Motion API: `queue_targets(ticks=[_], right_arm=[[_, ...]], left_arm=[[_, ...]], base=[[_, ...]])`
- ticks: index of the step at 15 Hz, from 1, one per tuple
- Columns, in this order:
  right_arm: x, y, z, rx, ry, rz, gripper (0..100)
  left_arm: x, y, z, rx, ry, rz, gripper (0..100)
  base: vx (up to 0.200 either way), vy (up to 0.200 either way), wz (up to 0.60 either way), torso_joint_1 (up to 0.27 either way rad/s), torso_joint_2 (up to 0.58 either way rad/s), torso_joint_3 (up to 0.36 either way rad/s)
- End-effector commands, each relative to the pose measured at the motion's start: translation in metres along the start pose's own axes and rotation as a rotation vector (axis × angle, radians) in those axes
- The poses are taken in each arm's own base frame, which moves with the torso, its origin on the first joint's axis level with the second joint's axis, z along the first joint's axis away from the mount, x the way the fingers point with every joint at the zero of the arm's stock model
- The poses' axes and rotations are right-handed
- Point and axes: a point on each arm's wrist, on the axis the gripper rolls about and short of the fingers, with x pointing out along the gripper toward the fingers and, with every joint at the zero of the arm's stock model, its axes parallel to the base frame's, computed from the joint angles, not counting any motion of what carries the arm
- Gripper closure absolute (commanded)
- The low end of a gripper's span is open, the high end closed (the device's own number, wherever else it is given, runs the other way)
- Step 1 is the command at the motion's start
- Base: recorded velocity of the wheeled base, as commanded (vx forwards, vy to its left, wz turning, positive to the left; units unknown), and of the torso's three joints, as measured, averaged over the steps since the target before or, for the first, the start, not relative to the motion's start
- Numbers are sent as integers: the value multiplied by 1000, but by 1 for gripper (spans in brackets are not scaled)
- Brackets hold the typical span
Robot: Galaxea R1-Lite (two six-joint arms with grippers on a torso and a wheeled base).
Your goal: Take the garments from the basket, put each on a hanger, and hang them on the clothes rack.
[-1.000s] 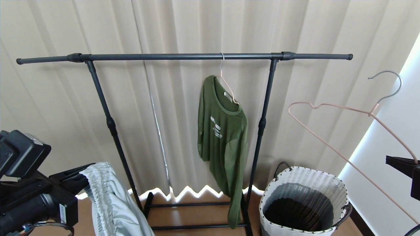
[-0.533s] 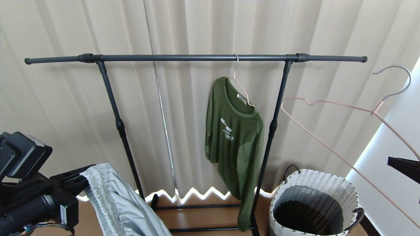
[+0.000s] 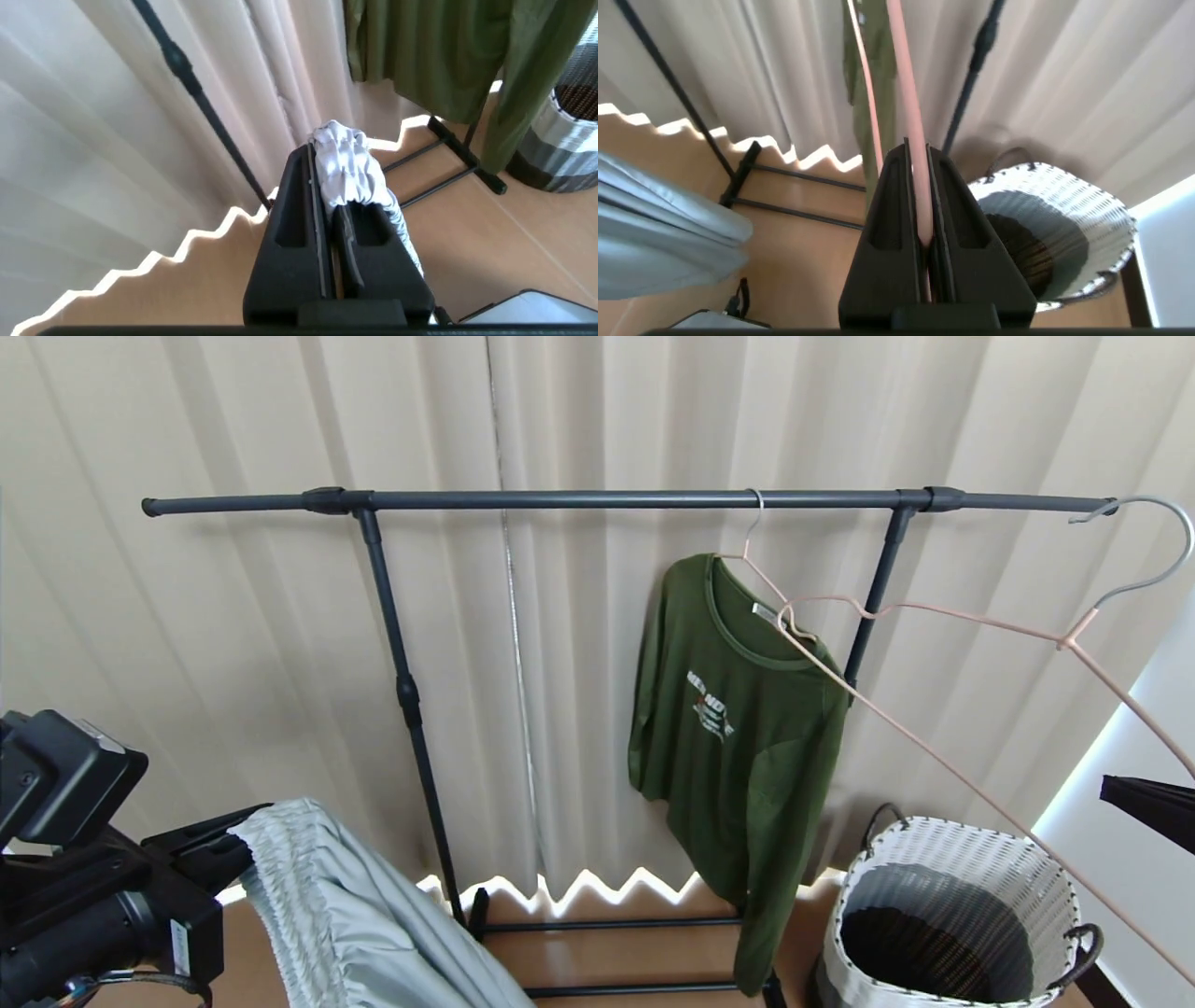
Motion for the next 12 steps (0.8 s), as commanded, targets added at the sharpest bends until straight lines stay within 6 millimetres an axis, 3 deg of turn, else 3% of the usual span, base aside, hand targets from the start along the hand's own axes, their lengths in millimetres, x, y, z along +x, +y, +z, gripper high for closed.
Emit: queue_targets(ticks=[1,6,8,12], right_arm=[[0,3,0,-9,1,27,100],[8,27,-4,-75,47,224,100],[16,38,-7,-84,86,296,100],[32,58,-8,-110,129,394,100]], left_arm=[[0,0,0,0,1,0,100],[5,1,6,82,-6,2,100],[21,3,19,119,3,6,100],[73,9,49,126,89,90,100]], base=[[0,0,0,0,0,0],[0,0,0,0,0,0],[0,0,0,0,0,0],[0,0,0,0,0,0]])
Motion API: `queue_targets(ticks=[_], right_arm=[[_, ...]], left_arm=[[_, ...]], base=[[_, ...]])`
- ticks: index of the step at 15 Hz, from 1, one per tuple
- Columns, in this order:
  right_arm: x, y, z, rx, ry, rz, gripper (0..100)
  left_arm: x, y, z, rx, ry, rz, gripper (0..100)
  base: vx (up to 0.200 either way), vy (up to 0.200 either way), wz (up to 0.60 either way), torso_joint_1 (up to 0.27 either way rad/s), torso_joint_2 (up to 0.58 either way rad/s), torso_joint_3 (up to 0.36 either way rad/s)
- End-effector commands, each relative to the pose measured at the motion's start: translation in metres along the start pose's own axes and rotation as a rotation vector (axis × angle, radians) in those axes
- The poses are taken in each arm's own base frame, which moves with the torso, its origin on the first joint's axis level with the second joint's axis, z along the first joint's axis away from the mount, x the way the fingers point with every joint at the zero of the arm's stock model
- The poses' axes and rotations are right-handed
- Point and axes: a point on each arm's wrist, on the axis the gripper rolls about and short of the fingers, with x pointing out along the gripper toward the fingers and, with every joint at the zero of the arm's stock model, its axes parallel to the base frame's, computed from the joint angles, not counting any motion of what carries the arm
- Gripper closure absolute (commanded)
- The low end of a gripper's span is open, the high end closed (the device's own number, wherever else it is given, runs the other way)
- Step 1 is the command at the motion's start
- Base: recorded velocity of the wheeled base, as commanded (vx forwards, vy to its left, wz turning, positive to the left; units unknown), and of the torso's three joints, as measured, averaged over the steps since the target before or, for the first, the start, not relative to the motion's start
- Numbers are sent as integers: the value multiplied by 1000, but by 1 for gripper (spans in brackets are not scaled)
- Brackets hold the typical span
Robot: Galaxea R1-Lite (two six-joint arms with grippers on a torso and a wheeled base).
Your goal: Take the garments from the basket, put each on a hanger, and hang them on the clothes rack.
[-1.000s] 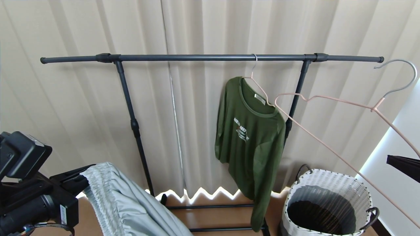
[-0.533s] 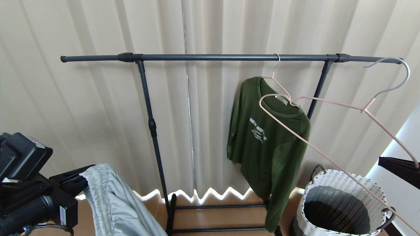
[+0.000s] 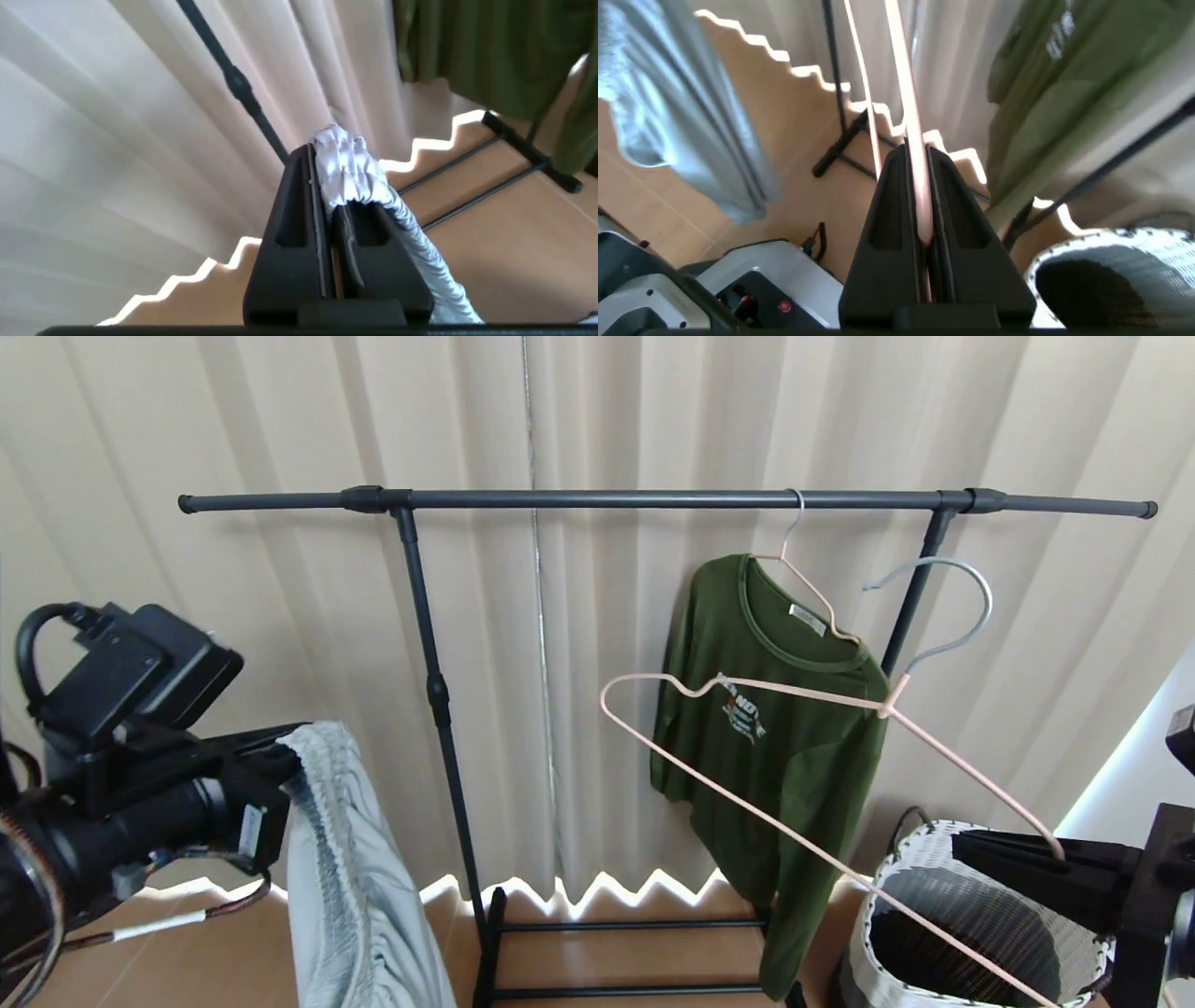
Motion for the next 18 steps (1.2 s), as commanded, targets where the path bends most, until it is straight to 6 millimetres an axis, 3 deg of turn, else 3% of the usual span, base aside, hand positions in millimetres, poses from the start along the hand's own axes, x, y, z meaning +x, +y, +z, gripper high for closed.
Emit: queue_targets(ticks=[1,3,10,15,18], right_arm=[[20,8,-1,-22,44,57,100],[36,23,3,-22,43,136,100],[60,80,18,6,60,290,100],[88,89,18,5,59,272,100],[94,90,23,10,44,226,100]], left_arm=[[40,0,11,17,113,53,100],[64,4,23,21,185,106,100],[99,14,62,-150,218,209,100],[99,10,62,-169,217,213,100],[99,10,62,-168,219,224,100]], base=[[0,0,0,0,0,0],[0,0,0,0,0,0],[0,0,0,0,0,0],[0,0,0,0,0,0],[0,0,0,0,0,0]])
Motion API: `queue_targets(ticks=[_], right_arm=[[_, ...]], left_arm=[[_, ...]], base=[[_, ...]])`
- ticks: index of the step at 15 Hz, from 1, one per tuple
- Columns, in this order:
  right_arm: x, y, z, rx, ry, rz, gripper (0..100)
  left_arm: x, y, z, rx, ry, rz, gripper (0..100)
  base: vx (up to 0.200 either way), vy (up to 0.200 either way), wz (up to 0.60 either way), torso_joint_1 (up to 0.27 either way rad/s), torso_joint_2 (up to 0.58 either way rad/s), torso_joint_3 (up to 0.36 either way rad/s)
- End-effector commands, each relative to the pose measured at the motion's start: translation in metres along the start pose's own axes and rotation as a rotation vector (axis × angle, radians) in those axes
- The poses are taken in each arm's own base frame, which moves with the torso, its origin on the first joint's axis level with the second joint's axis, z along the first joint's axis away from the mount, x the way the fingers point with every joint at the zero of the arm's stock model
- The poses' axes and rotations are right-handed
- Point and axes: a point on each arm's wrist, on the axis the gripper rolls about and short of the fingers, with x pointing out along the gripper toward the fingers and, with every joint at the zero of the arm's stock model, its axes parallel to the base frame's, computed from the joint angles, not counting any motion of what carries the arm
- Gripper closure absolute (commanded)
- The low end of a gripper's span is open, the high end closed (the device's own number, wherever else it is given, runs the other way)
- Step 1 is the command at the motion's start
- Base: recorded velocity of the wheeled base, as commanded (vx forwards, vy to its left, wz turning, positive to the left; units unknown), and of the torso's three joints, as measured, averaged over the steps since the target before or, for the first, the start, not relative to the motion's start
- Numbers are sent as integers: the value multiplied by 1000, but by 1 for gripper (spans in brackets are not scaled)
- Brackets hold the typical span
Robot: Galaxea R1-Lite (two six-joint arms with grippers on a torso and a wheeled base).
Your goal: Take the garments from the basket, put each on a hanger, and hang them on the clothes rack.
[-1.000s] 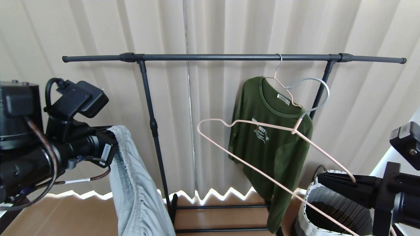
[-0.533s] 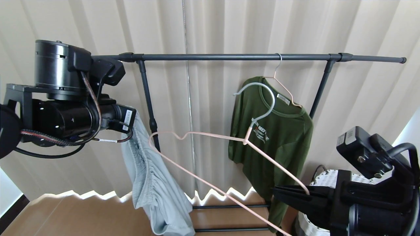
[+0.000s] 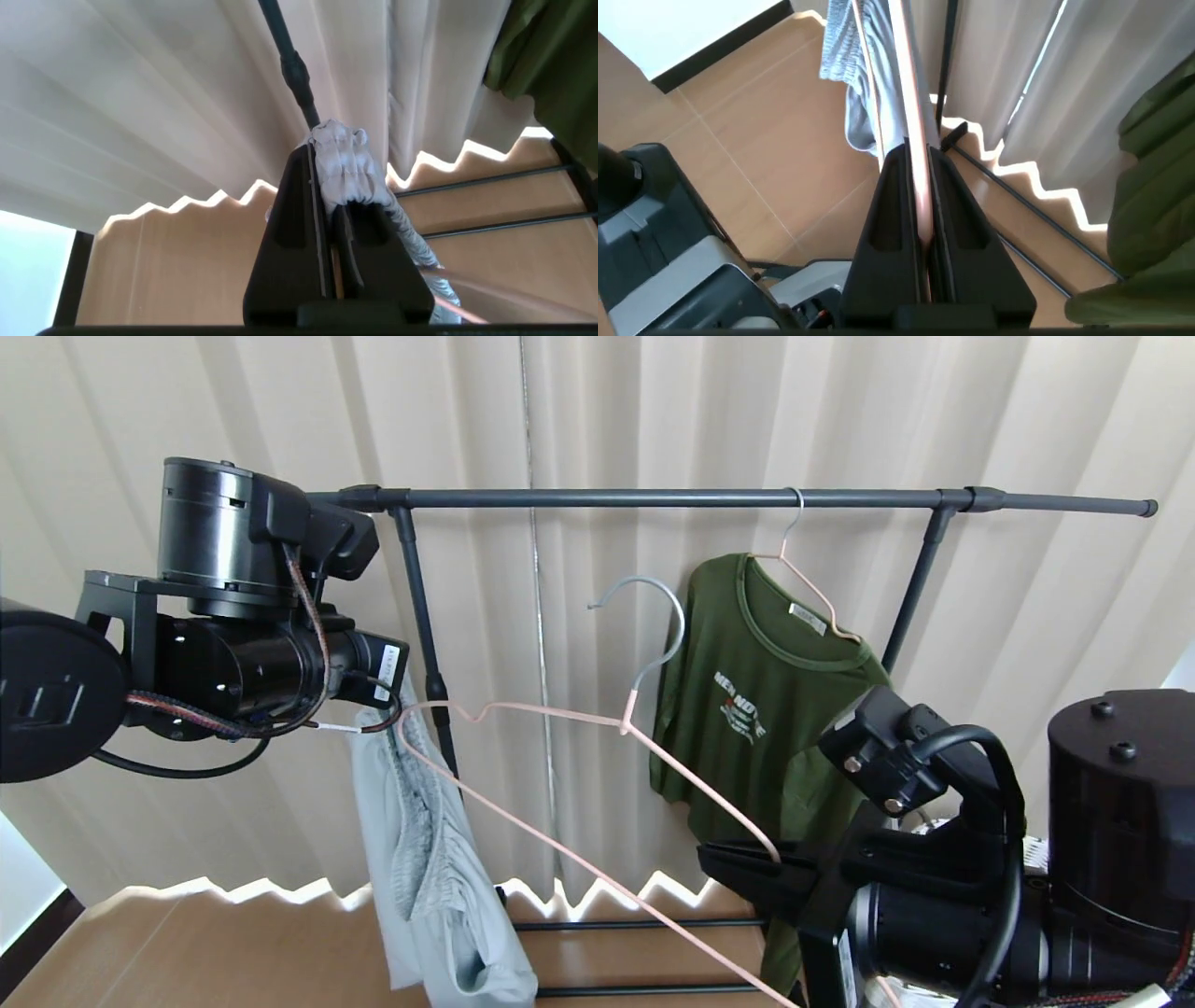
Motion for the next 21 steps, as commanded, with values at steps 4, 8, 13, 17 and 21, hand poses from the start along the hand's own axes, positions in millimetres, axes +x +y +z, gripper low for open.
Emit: queue_targets(ticks=[4,8,13,17,21], right_arm=[[17,2,8,10,-4,-9,100],[37,5,13,43,-17,-47,100],[40,29,12,74,-9,-22,100],[52,20,12,93,12,-94,100],[64,18,14,125,10,-128,100]], left_arm=[[-3,-10,-8,29,25,16,100],[-6,-17,-10,37,26,32,100],[-5,-17,-10,8,29,63,100],[-11,-13,-8,10,22,80,100],[-35,-12,-1,7,-34,65,100]], base=[[0,0,0,0,0,0],[0,0,0,0,0,0],[0,0,0,0,0,0],[0,0,0,0,0,0],[0,0,0,0,0,0]])
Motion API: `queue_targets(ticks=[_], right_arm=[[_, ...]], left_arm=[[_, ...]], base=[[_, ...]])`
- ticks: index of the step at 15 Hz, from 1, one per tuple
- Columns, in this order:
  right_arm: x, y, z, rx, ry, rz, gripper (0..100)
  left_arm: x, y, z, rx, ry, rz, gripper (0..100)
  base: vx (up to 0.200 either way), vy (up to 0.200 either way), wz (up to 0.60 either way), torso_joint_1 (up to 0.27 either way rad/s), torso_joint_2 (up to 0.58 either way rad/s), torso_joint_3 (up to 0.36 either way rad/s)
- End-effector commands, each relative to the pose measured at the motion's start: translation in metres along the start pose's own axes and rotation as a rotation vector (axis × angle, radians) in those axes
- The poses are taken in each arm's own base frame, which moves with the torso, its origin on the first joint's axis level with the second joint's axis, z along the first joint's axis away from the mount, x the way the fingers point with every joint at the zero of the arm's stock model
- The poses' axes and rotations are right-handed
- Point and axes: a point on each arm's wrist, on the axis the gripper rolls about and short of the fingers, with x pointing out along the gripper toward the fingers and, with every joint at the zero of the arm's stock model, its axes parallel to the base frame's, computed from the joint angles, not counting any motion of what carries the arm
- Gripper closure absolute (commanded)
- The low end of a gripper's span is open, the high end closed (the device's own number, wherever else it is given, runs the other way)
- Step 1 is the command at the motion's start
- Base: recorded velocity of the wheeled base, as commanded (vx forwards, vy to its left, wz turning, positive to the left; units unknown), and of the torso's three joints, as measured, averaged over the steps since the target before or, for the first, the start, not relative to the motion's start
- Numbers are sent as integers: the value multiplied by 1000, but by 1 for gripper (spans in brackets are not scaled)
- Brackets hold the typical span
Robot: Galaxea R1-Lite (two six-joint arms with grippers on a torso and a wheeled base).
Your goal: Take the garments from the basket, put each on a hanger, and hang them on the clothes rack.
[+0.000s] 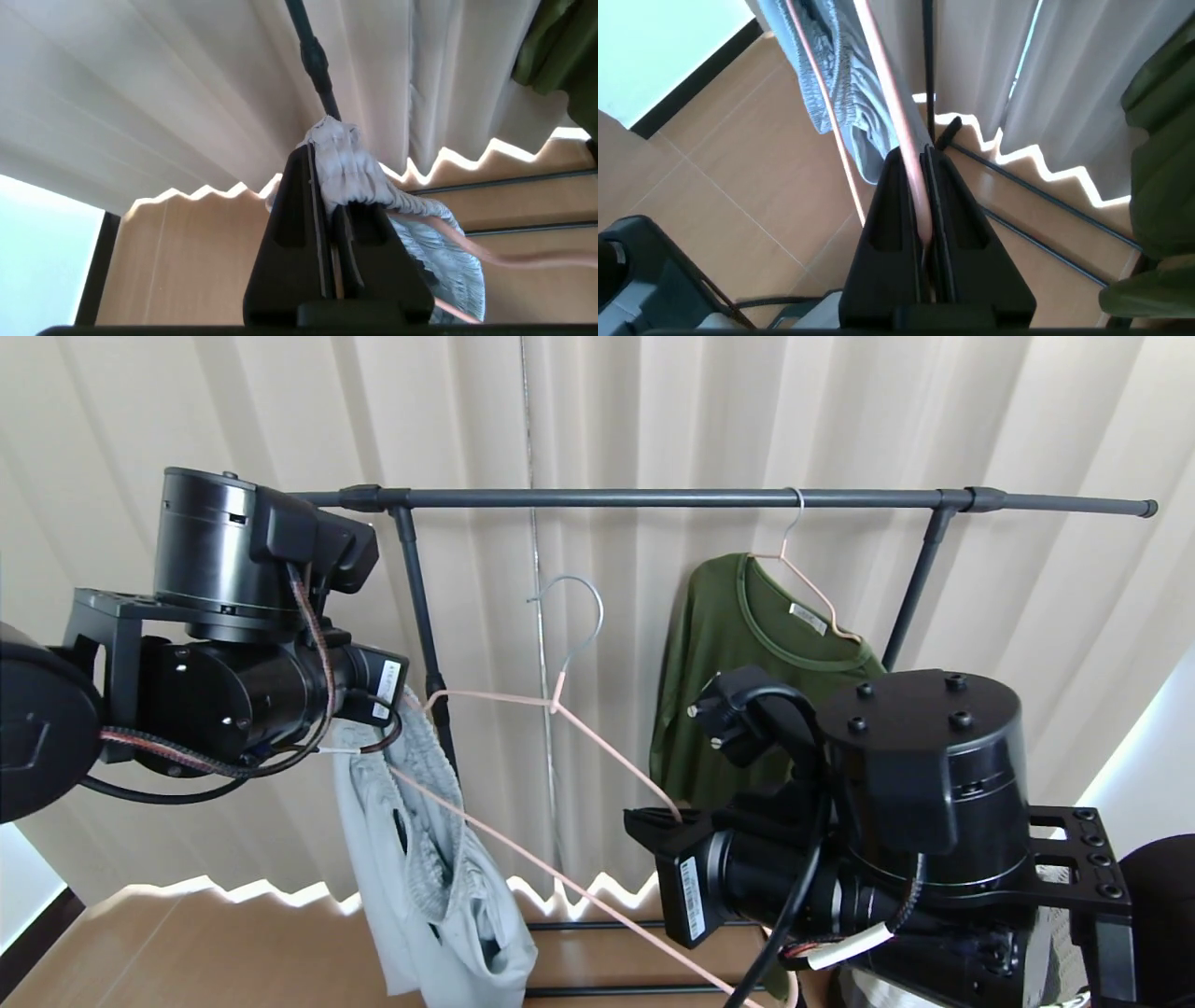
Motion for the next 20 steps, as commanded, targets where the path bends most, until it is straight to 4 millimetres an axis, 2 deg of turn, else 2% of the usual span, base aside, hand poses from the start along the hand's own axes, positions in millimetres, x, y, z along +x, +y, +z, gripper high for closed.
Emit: queue_targets(ticks=[1,4,10,12,16,18,20], right_arm=[[11,2,0,3,4,-20,100],[18,5,3,6,-6,-20,100],[23,5,3,17,-31,-57,100],[25,5,3,19,-39,-67,100],[25,3,4,24,-45,-71,100],[25,-7,8,41,-61,-117,100],[17,-13,13,52,-85,-127,100]], left_arm=[[-23,-1,6,1,-48,-41,100],[-40,-14,9,18,-83,-109,100],[-61,-36,19,-10,-141,-213,100],[-62,-46,20,-18,-140,-243,100],[-71,-54,22,-38,-158,-283,100],[-78,-58,19,-30,-162,-317,100],[-82,-59,14,-15,-159,-339,100]], base=[[0,0,0,0,0,0],[0,0,0,0,0,0],[0,0,0,0,0,0],[0,0,0,0,0,0],[0,0,0,0,0,0],[0,0,0,0,0,0],[0,0,0,0,0,0]])
